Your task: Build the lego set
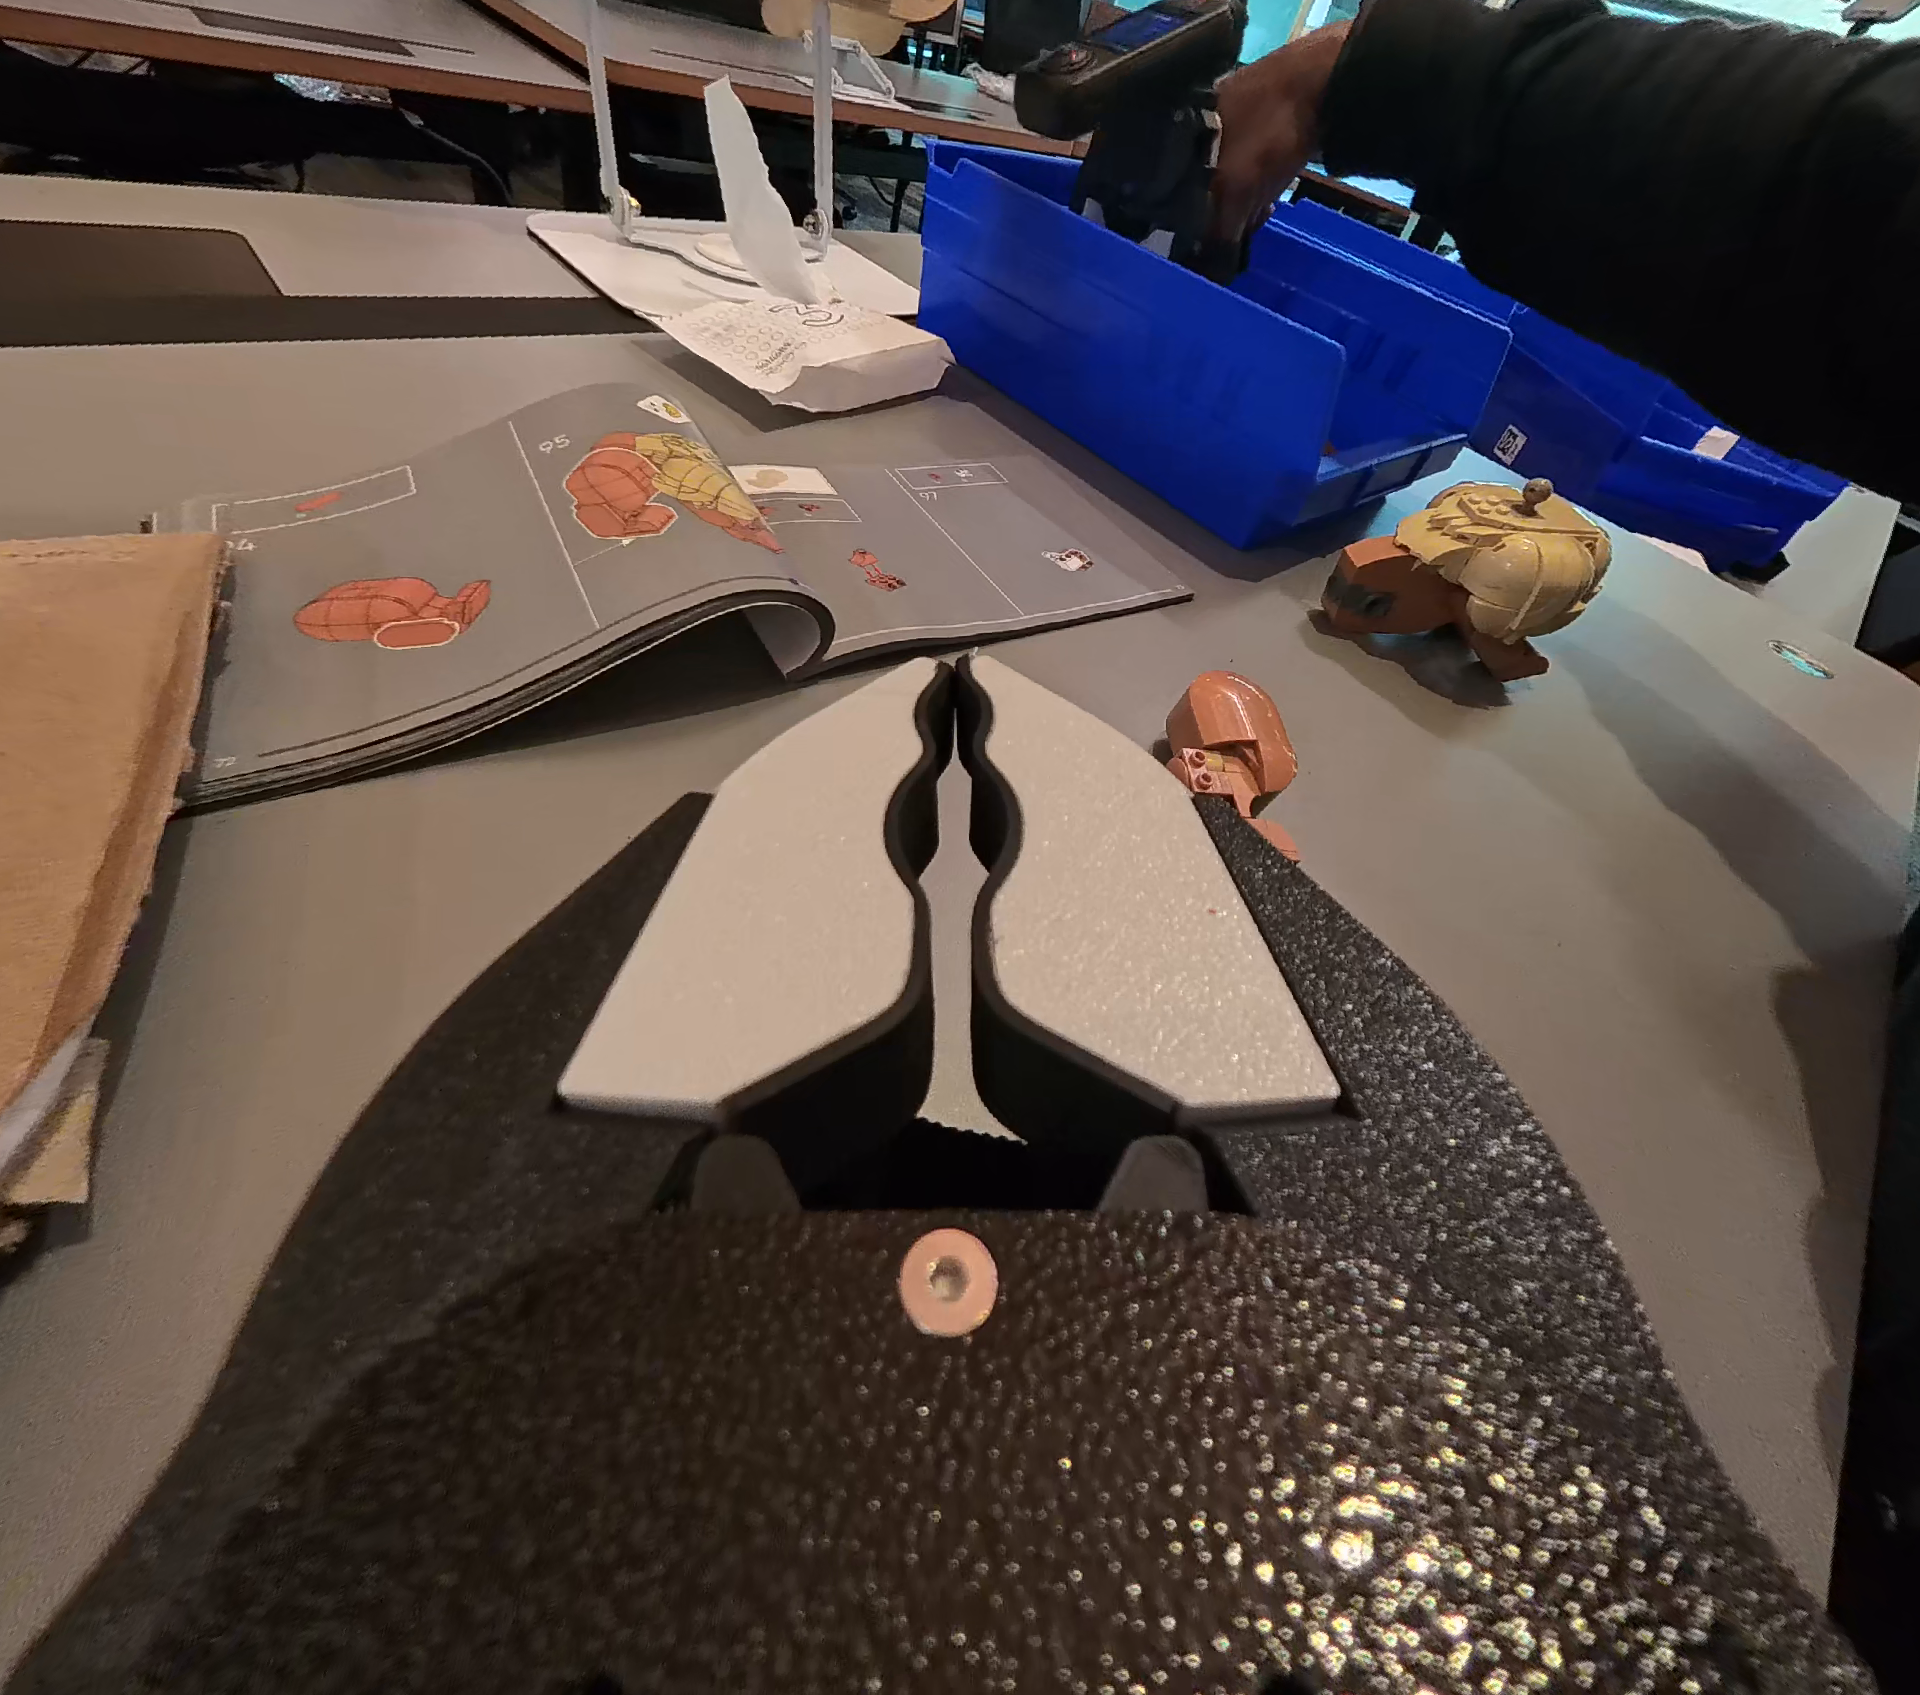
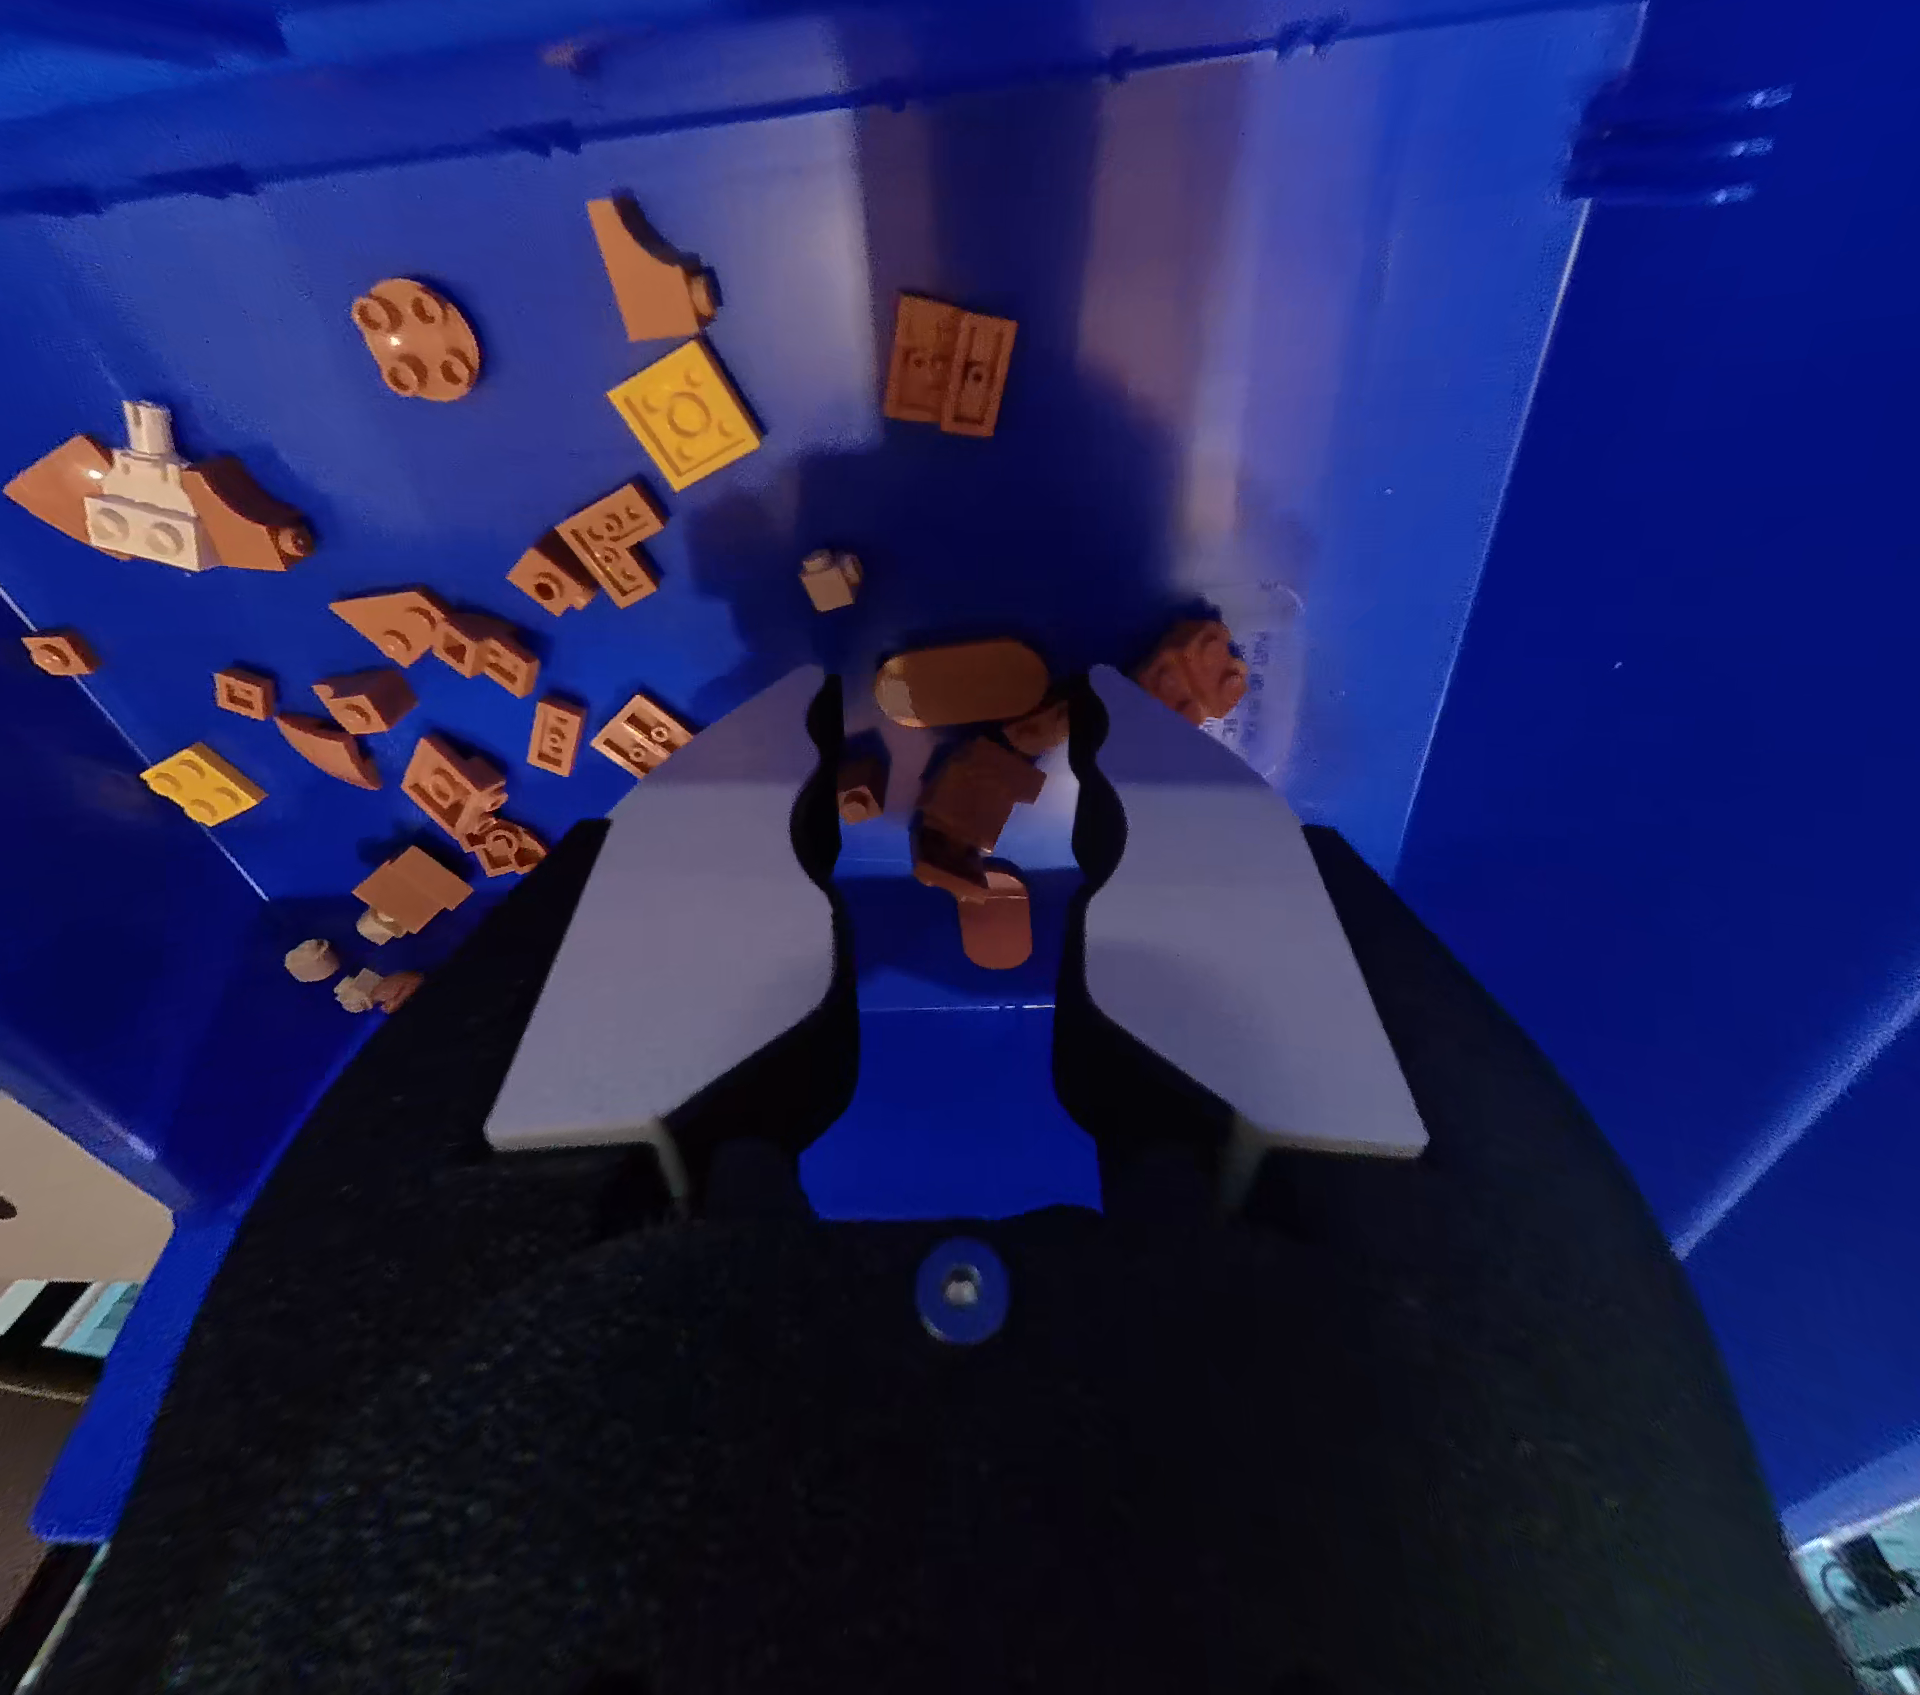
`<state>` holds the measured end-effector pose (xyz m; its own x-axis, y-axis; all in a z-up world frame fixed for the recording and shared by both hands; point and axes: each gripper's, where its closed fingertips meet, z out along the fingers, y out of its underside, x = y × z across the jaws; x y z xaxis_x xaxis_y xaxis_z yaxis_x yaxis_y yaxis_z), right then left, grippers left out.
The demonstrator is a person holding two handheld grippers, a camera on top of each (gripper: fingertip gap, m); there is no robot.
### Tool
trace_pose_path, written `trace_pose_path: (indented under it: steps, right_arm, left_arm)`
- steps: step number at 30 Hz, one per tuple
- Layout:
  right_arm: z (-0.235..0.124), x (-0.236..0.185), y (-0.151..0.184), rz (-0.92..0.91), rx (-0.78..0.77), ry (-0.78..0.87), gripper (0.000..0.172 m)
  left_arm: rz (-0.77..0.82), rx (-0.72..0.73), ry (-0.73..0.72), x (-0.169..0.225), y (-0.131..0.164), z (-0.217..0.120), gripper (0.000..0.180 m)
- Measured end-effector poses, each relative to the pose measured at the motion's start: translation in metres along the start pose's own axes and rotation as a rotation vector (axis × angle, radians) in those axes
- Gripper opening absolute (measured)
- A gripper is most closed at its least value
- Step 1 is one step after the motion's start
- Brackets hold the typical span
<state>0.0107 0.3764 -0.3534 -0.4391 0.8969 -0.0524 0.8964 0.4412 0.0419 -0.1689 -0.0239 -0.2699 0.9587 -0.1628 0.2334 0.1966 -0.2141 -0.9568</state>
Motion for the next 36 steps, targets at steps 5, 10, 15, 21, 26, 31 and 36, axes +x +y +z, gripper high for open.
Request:
trace_pose_path:
  steps: [5,10,15,21,26,31,36]
  right_arm:
    - [0.002,-0.001,0.002,-0.015,0.003,0.008,0.042]
    - [0.002,-0.001,0.001,-0.026,0.019,0.01,0.041]
    - [0.003,0.003,0.0,-0.028,0.019,0.036,0.033]
    - [0.0,0.002,-0.001,-0.011,0.042,0.069,0.032]
    - [-0.035,-0.02,-0.02,-0.007,0.176,0.143,0.032]
    - [-0.096,-0.093,-0.063,-0.069,0.351,0.228,0.032]
    - [-0.13,-0.192,-0.121,-0.093,0.5,0.241,0.032]
  left_arm:
    - [-0.002,-0.005,0.001,0.0,0.001,0.0,0.0]
    - [-0.009,-0.007,0.0,-0.001,0.001,0.001,0.0]
    - [-0.015,-0.006,0.0,-0.002,0.0,0.001,0.0]
    - [-0.018,0.0,0.0,-0.002,0.0,0.0,0.0]
    - [-0.013,0.005,-0.001,-0.002,-0.001,-0.001,0.0]
    - [-0.006,-0.013,0.017,0.003,0.002,0.0,0.0]
    - [0.009,-0.034,0.046,0.012,0.006,0.001,0.0]
